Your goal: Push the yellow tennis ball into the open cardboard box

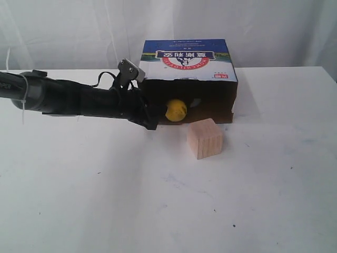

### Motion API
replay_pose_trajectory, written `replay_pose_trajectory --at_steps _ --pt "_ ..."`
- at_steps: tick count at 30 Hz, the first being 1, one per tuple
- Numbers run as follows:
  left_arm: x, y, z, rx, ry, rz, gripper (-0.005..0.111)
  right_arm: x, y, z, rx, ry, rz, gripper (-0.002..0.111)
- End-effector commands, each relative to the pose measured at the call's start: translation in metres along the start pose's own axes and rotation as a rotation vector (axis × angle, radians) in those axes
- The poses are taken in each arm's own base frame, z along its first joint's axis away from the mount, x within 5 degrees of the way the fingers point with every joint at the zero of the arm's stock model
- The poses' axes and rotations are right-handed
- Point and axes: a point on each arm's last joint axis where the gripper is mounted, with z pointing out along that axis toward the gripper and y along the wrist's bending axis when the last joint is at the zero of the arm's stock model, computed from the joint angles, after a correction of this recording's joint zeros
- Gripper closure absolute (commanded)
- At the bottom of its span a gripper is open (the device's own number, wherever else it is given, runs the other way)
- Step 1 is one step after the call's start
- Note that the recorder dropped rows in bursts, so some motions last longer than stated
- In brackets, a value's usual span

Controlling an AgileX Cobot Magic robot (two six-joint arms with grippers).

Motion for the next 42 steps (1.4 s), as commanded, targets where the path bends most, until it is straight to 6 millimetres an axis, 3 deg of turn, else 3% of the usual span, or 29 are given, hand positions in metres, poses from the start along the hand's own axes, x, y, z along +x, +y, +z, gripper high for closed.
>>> replay_pose_trajectory --at_steps 1,2,4,10,15,21,27,30,37,39,42 --pt "-0.006 -0.009 -0.005 0.071 -0.06 0.043 0.107 0.0 -0.001 0.0 0.011 -0.013 -0.008 0.108" --pt "-0.005 -0.021 -0.007 0.187 -0.083 0.062 0.107 0.0 -0.001 0.0 0.011 -0.013 -0.008 0.108" --pt "-0.002 -0.027 -0.005 0.258 -0.126 0.052 0.107 0.0 -0.001 0.0 0.011 -0.013 -0.008 0.108" --pt "0.012 -0.02 0.009 0.243 -0.086 0.039 0.107 0.0 -0.001 0.0 0.011 -0.013 -0.008 0.108" --pt "0.013 -0.019 -0.01 0.234 0.06 -0.143 0.107 0.0 -0.001 0.0 0.011 -0.013 -0.008 0.108" --pt "0.028 -0.013 -0.073 -0.211 0.212 -0.321 0.107 0.0 -0.001 0.0 0.011 -0.013 -0.008 0.108" --pt "0.056 -0.023 -0.163 -0.606 0.353 -0.315 0.107 0.0 -0.001 0.0 0.011 -0.013 -0.008 0.108" --pt "0.06 -0.021 -0.204 -0.773 0.353 -0.337 0.107 0.0 -0.001 0.0 0.011 -0.013 -0.008 0.108" --pt "0.023 -0.02 -0.297 -1.047 0.121 -0.34 0.107 0.0 -0.001 0.0 0.011 -0.013 -0.008 0.108" --pt "0.004 -0.034 -0.321 -1.083 0.017 -0.298 0.107 0.0 -0.001 0.0 0.011 -0.013 -0.008 0.108" --pt "-0.026 -0.065 -0.336 -1.009 -0.137 -0.198 0.107 0.0 -0.001 0.0 0.011 -0.013 -0.008 0.108"
